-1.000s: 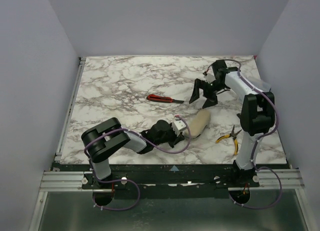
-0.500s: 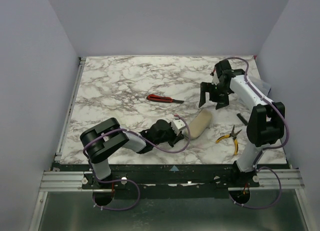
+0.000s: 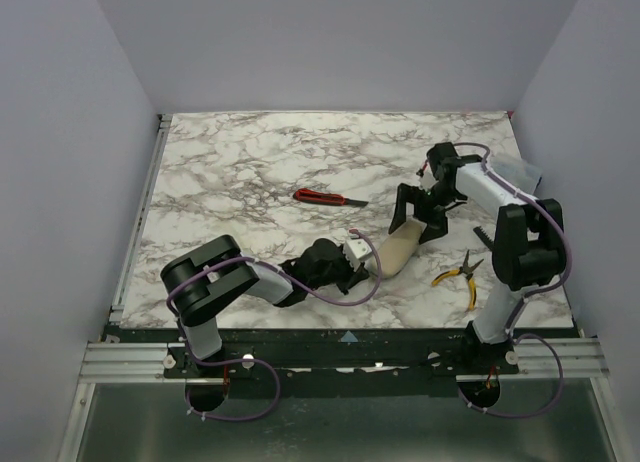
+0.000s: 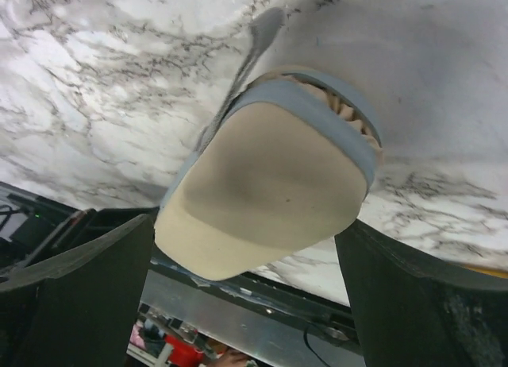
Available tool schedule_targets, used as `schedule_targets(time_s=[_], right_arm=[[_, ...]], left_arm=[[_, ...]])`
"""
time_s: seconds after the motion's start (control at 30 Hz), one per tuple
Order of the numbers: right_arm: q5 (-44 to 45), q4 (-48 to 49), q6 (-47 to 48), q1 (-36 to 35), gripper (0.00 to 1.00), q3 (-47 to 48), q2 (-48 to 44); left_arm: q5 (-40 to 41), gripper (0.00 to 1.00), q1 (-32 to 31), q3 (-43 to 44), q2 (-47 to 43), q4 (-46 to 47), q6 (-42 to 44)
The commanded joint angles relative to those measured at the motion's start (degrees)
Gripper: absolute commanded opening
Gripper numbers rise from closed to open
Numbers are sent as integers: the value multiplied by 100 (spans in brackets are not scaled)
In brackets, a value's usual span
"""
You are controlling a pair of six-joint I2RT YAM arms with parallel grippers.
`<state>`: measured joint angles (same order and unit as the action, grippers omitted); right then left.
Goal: Open the umbrella
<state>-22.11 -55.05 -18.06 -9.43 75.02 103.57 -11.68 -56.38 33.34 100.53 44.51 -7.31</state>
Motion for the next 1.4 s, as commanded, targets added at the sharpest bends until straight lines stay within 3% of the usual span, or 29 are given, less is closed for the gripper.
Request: schedule_targets(time_s=[0.0, 0.13, 0.37, 0.67, 1.03, 1.37], right_arm=[[-464, 630, -179, -6, 90, -285, 296], [-44, 785, 18, -6, 65, -509, 559], [276, 1097, 573, -6, 31, -590, 599], [255, 1391, 773, -6, 1, -524, 567], [-263, 1450, 1542, -26, 0, -246, 751], [-637, 1217, 2237, -172, 0, -148, 775]], left_arm=[[-269, 0, -49, 181, 78, 280, 33], [-29, 0, 7, 105, 12, 155, -264], [-67, 0, 474, -115, -199, 81, -1004], [-407, 0, 1155, 26, -157, -84, -1558], [-632, 0, 1110, 18, -262, -96, -706], [-417, 0, 1068, 776, 90, -673, -703]])
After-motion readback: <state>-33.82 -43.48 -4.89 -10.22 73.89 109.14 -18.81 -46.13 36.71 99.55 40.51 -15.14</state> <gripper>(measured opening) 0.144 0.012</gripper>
